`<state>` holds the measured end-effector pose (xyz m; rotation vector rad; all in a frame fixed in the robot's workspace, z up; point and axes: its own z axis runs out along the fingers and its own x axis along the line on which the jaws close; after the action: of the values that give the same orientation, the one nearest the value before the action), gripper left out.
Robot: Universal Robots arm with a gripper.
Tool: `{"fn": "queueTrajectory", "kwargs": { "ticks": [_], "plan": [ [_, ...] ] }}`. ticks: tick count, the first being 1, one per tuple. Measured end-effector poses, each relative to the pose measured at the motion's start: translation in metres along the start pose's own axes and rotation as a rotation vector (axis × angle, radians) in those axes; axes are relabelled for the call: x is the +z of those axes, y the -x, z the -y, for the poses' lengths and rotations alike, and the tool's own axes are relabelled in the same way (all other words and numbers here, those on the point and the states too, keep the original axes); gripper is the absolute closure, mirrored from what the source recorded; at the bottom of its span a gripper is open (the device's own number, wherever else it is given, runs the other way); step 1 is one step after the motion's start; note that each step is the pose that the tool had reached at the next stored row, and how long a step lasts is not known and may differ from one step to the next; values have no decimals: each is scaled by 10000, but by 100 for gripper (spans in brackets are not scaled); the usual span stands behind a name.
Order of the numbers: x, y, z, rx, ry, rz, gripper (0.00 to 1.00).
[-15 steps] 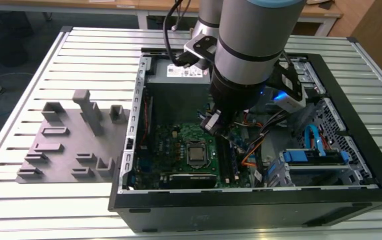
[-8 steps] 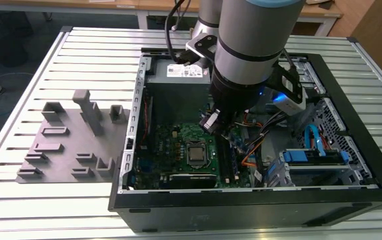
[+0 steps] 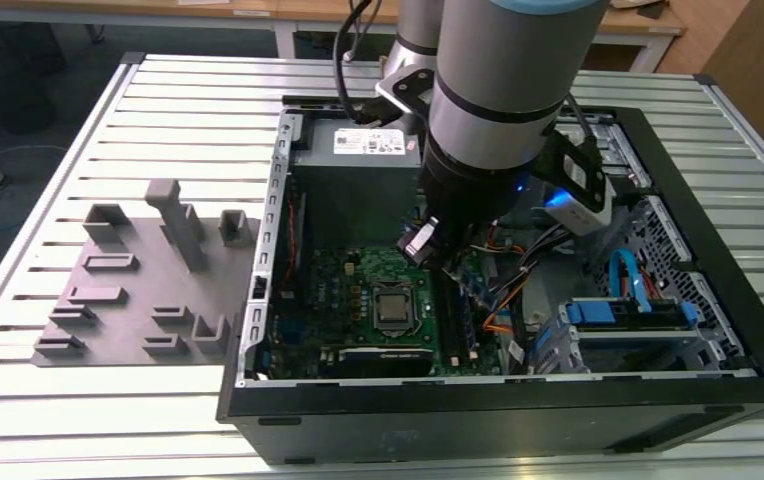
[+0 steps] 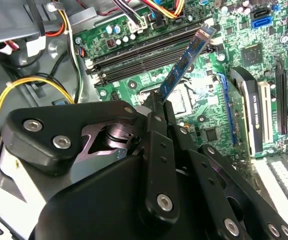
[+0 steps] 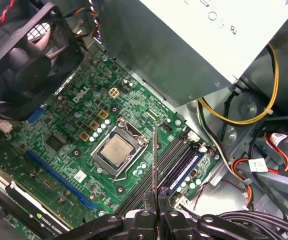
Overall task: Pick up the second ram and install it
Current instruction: 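Insert the second ram into the second slot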
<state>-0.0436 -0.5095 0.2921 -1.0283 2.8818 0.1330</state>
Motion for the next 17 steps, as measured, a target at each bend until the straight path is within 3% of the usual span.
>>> {"fn": "queueTrajectory", "kwargs": {
  "ticks": [17],
  "plan": [
    [1,0,0,1219,-127,67,89]
  ]
}}
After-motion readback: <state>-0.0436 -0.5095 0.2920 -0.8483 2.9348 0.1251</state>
